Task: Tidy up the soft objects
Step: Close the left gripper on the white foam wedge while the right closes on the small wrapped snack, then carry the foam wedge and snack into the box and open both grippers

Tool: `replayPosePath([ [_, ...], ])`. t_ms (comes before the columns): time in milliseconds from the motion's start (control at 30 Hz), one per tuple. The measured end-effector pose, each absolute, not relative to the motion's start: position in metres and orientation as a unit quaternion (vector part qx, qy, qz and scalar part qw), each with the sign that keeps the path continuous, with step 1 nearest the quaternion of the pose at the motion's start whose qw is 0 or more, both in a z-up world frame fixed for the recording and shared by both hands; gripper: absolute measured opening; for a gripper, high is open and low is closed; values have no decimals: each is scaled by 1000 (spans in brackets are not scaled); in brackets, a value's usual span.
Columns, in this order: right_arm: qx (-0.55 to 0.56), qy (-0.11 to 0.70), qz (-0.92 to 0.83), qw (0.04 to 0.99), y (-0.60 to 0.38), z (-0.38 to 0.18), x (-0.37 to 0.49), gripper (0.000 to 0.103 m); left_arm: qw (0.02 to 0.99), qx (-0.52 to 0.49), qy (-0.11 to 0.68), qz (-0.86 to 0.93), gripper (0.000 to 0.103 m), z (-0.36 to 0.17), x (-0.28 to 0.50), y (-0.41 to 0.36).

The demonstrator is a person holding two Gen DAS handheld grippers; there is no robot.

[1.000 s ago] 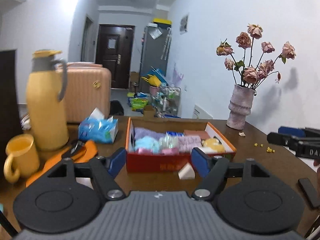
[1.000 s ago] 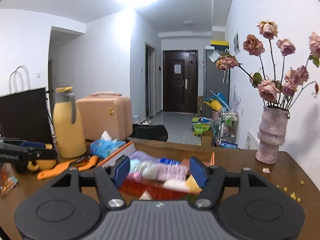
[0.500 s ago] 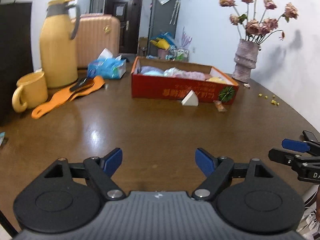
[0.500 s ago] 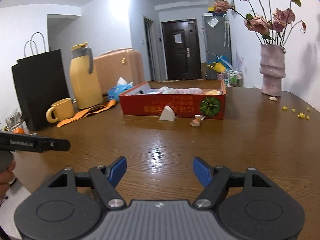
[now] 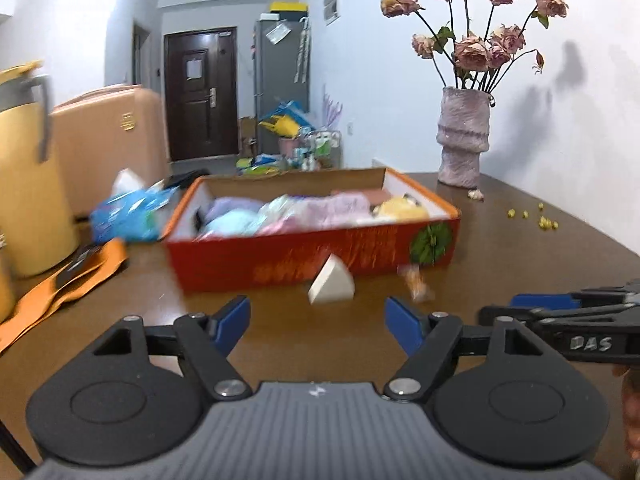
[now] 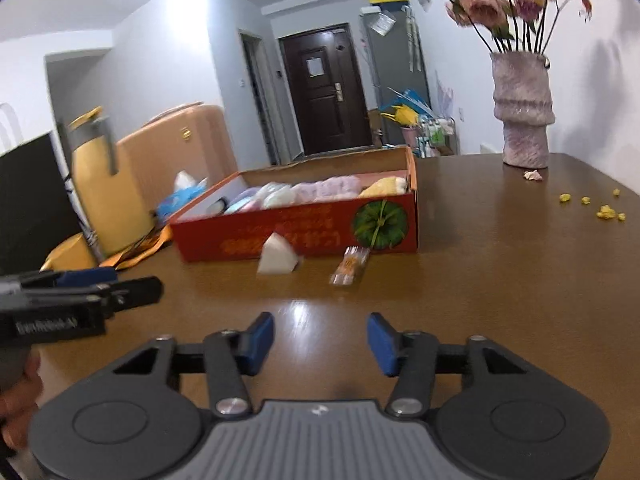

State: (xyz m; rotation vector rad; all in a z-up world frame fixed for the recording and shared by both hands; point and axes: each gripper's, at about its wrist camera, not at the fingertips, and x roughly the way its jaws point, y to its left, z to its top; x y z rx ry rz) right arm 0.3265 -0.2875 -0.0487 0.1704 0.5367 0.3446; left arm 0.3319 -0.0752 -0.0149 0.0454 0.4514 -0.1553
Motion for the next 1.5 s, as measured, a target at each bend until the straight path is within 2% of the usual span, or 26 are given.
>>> replayPosePath([
  [67,88,267,166,945,-283,-49,359,48,971,22,226,-72,75,-19,364,-82],
  [200,68,281,147,946,-265,-58,416,44,957,-15,276,-83,58,-36,424,-89],
  [267,62,301,140,941,-258,-66,441,34,951,-28,296,-81,50,-45,442,-90],
  [367,50,304,141,941,-250,-72,453,26,948,-46,303,-88,48,-56,453,-88],
  [433,47,306,144,940,-246,-75,456,20,944,-52,312,-97,32,-63,458,-87],
  [467,43,307,149,939,-244,-77,457,16,944,-50,313,-96,30,-64,459,-88],
  [733,41,308,167,936,-244,-80,454,12,949,-18,298,-102,24,-61,448,-94],
  [867,52,296,171,938,-252,-78,444,11,951,-33,286,-111,23,-39,419,-86],
  [1167,102,254,202,940,-264,-52,323,11,953,-52,268,-136,24,-2,279,-47],
  [1500,84,202,223,950,-262,-7,249,11,964,-51,227,-130,24,26,221,-41],
])
